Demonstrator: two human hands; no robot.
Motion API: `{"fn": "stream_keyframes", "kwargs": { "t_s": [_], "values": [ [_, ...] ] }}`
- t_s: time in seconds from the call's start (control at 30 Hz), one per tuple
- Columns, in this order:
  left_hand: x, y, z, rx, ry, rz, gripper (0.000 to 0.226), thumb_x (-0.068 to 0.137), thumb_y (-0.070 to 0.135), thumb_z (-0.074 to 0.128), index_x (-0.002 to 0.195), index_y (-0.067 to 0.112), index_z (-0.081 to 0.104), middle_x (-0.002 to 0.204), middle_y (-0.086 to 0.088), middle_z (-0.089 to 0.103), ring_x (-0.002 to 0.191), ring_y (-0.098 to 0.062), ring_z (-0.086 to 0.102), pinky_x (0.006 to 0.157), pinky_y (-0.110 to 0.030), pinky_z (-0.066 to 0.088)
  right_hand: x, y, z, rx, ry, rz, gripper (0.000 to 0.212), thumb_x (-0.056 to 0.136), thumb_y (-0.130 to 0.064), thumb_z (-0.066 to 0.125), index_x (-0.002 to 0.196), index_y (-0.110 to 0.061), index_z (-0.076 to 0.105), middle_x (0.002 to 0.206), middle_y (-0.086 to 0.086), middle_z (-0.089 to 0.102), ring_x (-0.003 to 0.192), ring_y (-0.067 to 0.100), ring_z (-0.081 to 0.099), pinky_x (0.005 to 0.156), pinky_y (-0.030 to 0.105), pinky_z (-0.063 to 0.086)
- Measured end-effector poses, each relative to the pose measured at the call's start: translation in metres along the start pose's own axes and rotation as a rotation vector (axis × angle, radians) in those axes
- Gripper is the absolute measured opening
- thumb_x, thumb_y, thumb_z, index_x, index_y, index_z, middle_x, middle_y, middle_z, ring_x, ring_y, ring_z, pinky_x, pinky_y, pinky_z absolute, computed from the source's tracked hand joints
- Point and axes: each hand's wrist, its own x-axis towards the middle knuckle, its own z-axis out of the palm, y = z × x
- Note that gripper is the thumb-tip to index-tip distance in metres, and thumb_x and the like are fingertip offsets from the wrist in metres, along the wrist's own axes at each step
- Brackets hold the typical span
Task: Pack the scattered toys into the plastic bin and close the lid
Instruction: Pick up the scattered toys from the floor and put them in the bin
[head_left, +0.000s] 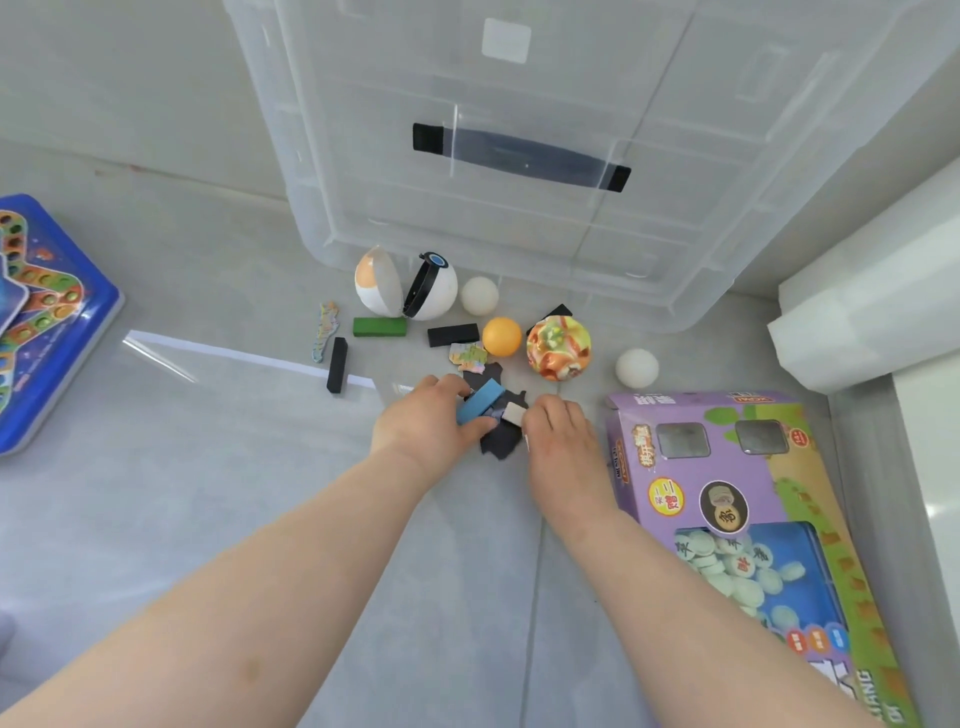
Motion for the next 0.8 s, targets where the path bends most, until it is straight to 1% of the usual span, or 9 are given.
{"fn": "stream_keyframes", "kwargs": {
  "t_s": [0.07, 0.13, 0.2, 0.27, 0.37, 0.47, 0.5, 0.6, 0.8],
  "values": [
    [0.003, 0.008, 0.004, 0.011, -0.005, 0.002, 0.046, 0.087, 0.037, 0.055, 0.124, 0.013, 0.043, 0.126, -0.008, 0.046, 0.112, -0.028, 0.053, 0.085, -0.035, 0.042, -0.001, 0.0, -0.004, 0.015, -0.053, 0.022, 0.027, 0.056, -0.005, 0.025, 0.075, -0.015, 0.041, 0.067, 0.001, 0.061, 0.055, 0.017, 0.059, 0.045, 0.018, 0.04],
    [0.005, 0.012, 0.006, 0.032, -0.009, -0.013, 0.045, 0.089, 0.032, 0.054, 0.125, 0.009, 0.04, 0.128, -0.009, 0.044, 0.113, -0.029, 0.052, 0.086, -0.035, 0.043, -0.002, -0.002, -0.01, 0.072, -0.156, 0.061, 0.037, 0.068, 0.003, 0.027, 0.097, -0.01, 0.046, 0.09, 0.01, 0.059, 0.074, 0.028, 0.061, 0.056, 0.028, 0.047],
    [0.007, 0.014, 0.005, 0.027, -0.026, -0.025, 0.044, 0.09, 0.03, 0.053, 0.125, 0.007, 0.041, 0.13, -0.01, 0.042, 0.115, -0.029, 0.051, 0.089, -0.035, 0.042, -0.004, 0.001, -0.018, 0.138, -0.341, 0.092, 0.048, 0.083, 0.007, 0.033, 0.129, -0.009, 0.035, 0.121, 0.014, 0.042, 0.104, 0.033, 0.051, 0.074, 0.036, 0.041],
    [0.006, 0.014, 0.004, 0.029, -0.055, -0.019, 0.043, 0.089, 0.029, 0.054, 0.125, 0.006, 0.042, 0.131, -0.011, 0.041, 0.115, -0.03, 0.05, 0.091, -0.035, 0.041, -0.005, 0.002, -0.022, 0.182, -0.422, 0.151, 0.054, 0.087, 0.005, 0.036, 0.138, -0.01, 0.024, 0.13, 0.014, 0.033, 0.11, 0.032, 0.049, 0.071, 0.034, 0.032],
    [-0.001, 0.01, 0.003, 0.031, -0.083, -0.006, 0.038, 0.089, 0.023, 0.054, 0.12, 0.004, 0.043, 0.129, -0.012, 0.043, 0.114, -0.031, 0.051, 0.09, -0.035, 0.041, -0.003, 0.001, -0.026, 0.239, -0.424, 0.226, 0.046, 0.091, -0.001, 0.037, 0.135, -0.011, 0.028, 0.132, 0.013, 0.034, 0.109, 0.034, 0.051, 0.07, 0.035, 0.033],
    [-0.01, -0.001, 0.002, 0.004, -0.075, -0.002, 0.015, 0.091, 0.019, 0.051, 0.098, 0.011, 0.04, 0.117, -0.015, 0.055, 0.102, -0.032, 0.054, 0.077, -0.033, 0.04, -0.002, -0.004, -0.028, 0.353, -0.43, 0.364, 0.038, 0.093, -0.011, 0.039, 0.13, -0.008, 0.035, 0.133, 0.013, 0.04, 0.114, 0.035, 0.049, 0.083, 0.037, 0.04],
    [-0.013, -0.006, 0.002, -0.012, -0.064, -0.012, 0.017, 0.092, 0.019, 0.049, 0.093, 0.012, 0.034, 0.111, -0.015, 0.058, 0.094, -0.032, 0.054, 0.073, -0.031, 0.038, -0.002, -0.006, -0.029, 0.383, -0.423, 0.389, 0.037, 0.093, -0.015, 0.042, 0.129, -0.008, 0.037, 0.133, 0.012, 0.043, 0.116, 0.033, 0.048, 0.085, 0.036, 0.04],
    [-0.021, -0.023, -0.004, -0.036, -0.017, -0.035, 0.02, 0.094, 0.02, 0.045, 0.09, 0.012, 0.028, 0.091, -0.012, 0.052, 0.082, -0.03, 0.047, 0.068, -0.029, 0.034, 0.001, -0.013, -0.031, 0.46, -0.466, 0.444, 0.054, 0.085, -0.035, 0.06, 0.128, -0.012, 0.037, 0.133, 0.006, 0.048, 0.121, 0.027, 0.048, 0.088, 0.032, 0.041],
    [-0.047, -0.069, -0.021, -0.043, 0.068, -0.075, 0.015, 0.095, 0.026, 0.042, 0.093, 0.019, 0.029, 0.087, -0.003, 0.048, 0.077, -0.026, 0.044, 0.066, -0.028, 0.033, 0.019, -0.028, -0.034, 0.421, -0.573, 0.618, 0.062, 0.077, -0.037, 0.069, 0.121, -0.005, 0.04, 0.125, 0.009, 0.055, 0.116, 0.026, 0.053, 0.074, 0.027, 0.035]
  ]
}}
